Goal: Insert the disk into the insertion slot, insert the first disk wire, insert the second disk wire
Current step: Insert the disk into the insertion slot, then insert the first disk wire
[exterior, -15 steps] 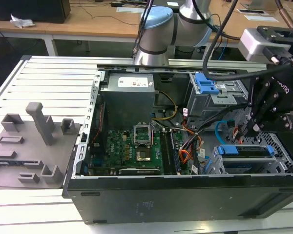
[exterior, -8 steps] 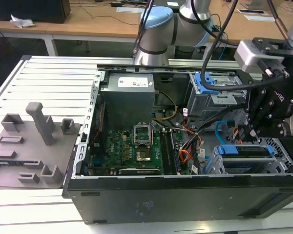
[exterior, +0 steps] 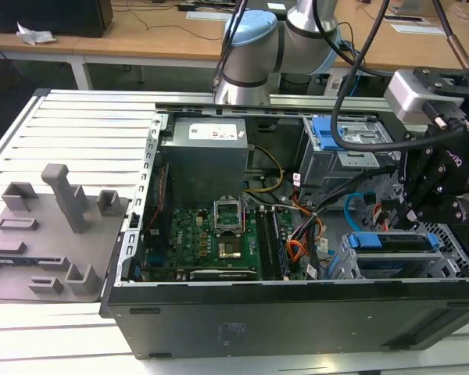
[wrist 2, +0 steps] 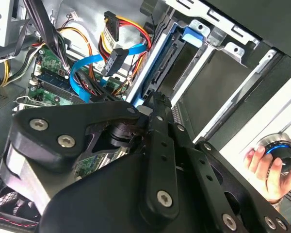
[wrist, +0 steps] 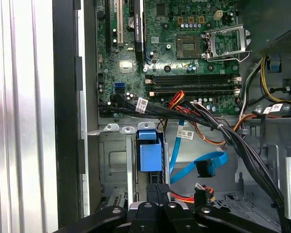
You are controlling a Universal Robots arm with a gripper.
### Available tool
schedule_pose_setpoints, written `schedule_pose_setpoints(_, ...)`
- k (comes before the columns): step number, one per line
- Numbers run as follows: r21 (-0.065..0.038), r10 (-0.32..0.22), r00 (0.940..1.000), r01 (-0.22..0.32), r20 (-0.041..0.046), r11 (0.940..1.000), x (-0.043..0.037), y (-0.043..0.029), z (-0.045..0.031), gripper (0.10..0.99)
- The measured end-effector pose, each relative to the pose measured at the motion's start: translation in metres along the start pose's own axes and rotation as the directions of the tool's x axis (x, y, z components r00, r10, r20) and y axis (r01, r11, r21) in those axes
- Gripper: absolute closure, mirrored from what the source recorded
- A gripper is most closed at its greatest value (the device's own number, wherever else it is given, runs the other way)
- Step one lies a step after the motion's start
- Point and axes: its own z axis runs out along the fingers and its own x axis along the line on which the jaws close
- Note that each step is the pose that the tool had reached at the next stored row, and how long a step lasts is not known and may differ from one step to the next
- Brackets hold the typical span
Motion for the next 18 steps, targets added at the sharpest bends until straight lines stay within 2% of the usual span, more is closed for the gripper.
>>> schedule_pose_setpoints(11,0.000,0.000,1.0000,0.000,0.0001,1.0000,0.0000,-0.0003,0.0000,0.980)
schedule_pose_setpoints(15,0.000,0.000,1.0000,0.000,0.0000,1.0000,-0.0006,-0.0072,-0.0003,0.980)
schedule_pose_setpoints(18,0.000,0.000,1.0000,0.000,0.0000,1.0000,-0.0019,-0.0071,-0.0017,0.980)
